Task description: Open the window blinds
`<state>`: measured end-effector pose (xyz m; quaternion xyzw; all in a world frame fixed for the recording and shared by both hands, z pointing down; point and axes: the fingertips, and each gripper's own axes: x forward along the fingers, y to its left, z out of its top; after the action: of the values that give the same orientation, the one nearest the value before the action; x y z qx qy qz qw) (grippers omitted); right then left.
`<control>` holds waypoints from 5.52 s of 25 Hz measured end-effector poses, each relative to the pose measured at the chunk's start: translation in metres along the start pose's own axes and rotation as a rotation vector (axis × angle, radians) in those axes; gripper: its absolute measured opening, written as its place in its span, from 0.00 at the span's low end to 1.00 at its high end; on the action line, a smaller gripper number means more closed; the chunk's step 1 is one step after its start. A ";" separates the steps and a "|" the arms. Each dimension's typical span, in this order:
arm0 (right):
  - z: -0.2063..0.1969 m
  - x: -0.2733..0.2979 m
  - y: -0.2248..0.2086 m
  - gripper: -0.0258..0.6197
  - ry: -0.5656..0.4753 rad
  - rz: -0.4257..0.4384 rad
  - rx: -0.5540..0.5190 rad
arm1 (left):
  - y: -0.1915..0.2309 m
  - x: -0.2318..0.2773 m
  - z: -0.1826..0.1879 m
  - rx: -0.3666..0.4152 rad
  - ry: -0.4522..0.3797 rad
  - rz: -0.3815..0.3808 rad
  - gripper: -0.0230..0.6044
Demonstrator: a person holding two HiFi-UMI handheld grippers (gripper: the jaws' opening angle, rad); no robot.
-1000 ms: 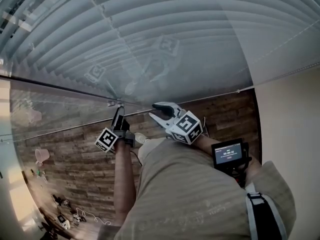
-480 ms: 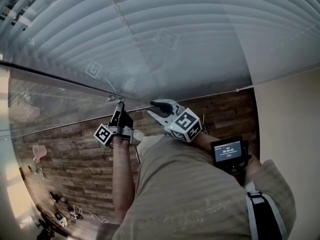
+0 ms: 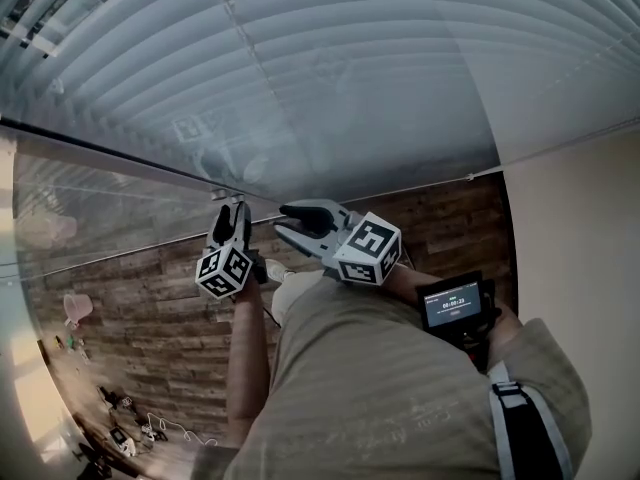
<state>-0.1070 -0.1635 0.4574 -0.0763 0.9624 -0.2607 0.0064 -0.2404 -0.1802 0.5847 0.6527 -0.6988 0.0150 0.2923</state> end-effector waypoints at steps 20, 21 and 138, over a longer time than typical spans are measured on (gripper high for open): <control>-0.010 -0.004 -0.009 0.20 0.016 -0.042 -0.029 | -0.001 0.012 -0.009 -0.218 0.019 -0.072 0.25; -0.011 -0.005 -0.010 0.20 0.018 -0.046 -0.029 | -0.001 0.011 -0.009 -0.247 0.015 -0.086 0.25; -0.021 -0.004 -0.017 0.20 0.057 -0.062 -0.020 | -0.053 -0.044 0.084 0.381 -0.081 0.095 0.25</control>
<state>-0.1015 -0.1665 0.4843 -0.0988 0.9619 -0.2531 -0.0300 -0.2256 -0.1820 0.4774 0.6625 -0.7246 0.1347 0.1341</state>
